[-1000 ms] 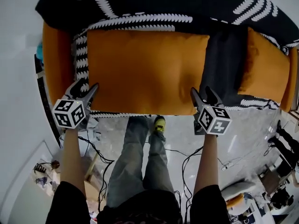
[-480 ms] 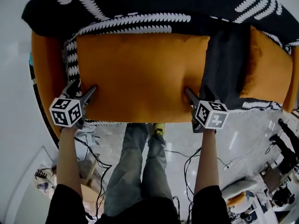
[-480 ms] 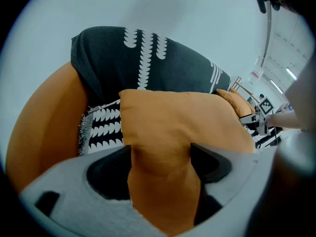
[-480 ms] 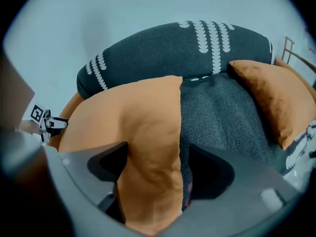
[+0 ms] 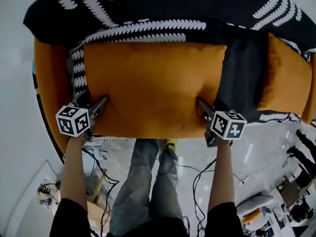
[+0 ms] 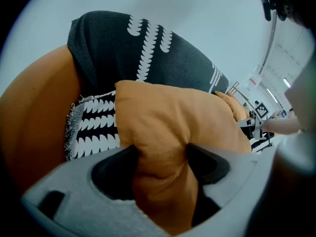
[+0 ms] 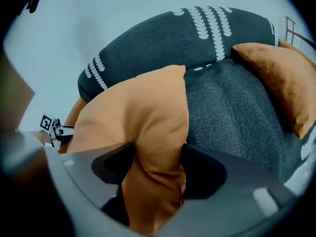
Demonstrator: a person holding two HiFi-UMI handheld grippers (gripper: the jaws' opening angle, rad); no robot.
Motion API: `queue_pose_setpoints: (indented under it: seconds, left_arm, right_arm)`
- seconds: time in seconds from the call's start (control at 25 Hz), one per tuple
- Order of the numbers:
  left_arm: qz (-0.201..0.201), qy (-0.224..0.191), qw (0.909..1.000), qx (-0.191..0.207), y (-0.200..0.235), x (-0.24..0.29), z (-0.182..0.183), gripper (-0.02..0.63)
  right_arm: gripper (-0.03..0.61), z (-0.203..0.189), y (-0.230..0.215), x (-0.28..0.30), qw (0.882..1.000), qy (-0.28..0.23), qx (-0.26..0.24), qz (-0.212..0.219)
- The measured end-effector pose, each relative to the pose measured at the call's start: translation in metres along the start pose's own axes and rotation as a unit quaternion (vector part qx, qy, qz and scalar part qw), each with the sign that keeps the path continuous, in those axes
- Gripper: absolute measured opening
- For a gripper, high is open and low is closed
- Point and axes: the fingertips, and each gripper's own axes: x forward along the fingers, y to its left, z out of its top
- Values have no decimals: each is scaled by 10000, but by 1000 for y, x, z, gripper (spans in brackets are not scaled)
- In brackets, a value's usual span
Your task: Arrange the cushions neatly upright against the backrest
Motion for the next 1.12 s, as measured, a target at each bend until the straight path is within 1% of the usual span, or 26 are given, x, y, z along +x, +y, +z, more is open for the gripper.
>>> queue_pose_setpoints:
  seconds: [0.16,0.32,0.48,0.68,0.88,1.12]
  left_arm:
    - [-23,15,9997,229,-10,-6,2,251]
    - [99,-101,9995,299,-16,-16,3,182]
    - [244,-194,9988,376,-18,-29,4,132]
    - [346,-451,9977,382,-21,-52,14,103]
    - [438,-804,9949,417,-17,-82,35,101]
    - [549,-1266,9882,659,-14,-116,77,101]
  right_arm:
    - [271,3,9,-7,9994,-88,-294,-186]
    - [218,5,19,-20,9955,-220,-787,-488]
    - [184,9,34,-32,9911,-307,-1073,-725]
    - [169,26,56,-54,9844,-628,-1396,-865]
    - [167,44,81,-73,9810,-859,-1491,-893]
    - [167,84,110,-94,9714,-1338,-1719,-941]
